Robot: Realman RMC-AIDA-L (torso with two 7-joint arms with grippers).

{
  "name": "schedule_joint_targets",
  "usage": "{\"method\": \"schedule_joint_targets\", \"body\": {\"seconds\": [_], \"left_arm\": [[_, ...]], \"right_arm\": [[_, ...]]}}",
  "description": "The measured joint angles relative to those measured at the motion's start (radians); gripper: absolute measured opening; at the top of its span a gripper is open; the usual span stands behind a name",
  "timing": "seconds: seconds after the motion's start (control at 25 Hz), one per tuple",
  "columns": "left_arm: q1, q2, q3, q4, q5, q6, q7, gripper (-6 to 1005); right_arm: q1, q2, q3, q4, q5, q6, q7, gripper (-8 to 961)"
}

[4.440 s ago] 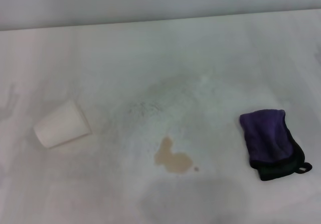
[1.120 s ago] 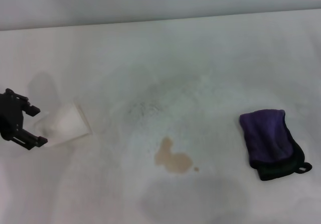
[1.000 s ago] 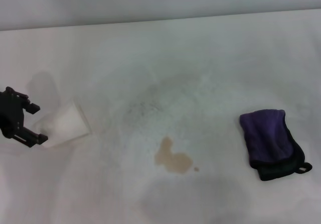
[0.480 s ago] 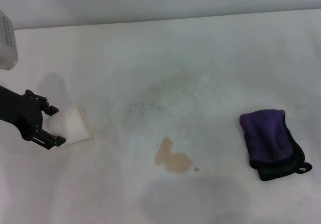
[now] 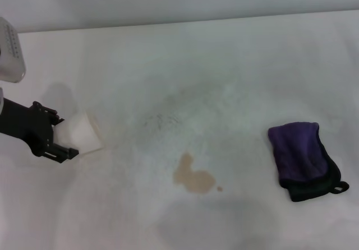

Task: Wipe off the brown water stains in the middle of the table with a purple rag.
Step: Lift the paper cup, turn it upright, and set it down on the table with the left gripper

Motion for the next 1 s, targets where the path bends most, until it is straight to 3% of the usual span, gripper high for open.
{"method": "schedule_joint_targets", "body": {"seconds": [0.16, 0.44, 0.64, 0.96, 1.0], "left_arm": [[-0.003, 0.001, 0.000, -0.004, -0.056, 0.019, 0.006, 788], [-0.019, 0.010, 0.000, 0.003, -0.294, 0.113, 0.033, 683], [-0.033, -0.002, 0.000, 0.126, -0.433, 0.100, 0.029, 643], [0.036, -0.007, -0.001, 0.292, -0.577, 0.005, 0.030, 604], [0.081, -0.008, -0.001, 0.330, -0.608, -0.022, 0.057, 599]], "right_arm": [[0.002, 0.000, -0.005, 0.000, -0.002, 0.001, 0.004, 877], [0.004, -0.003, -0.014, -0.005, -0.008, 0.023, 0.007, 877], [0.003, -0.005, -0.027, -0.012, -0.008, 0.070, 0.001, 877], [0.002, -0.005, -0.084, -0.041, -0.008, 0.093, -0.004, 877], [0.001, -0.005, -0.097, -0.047, -0.008, 0.097, -0.004, 877]]}}
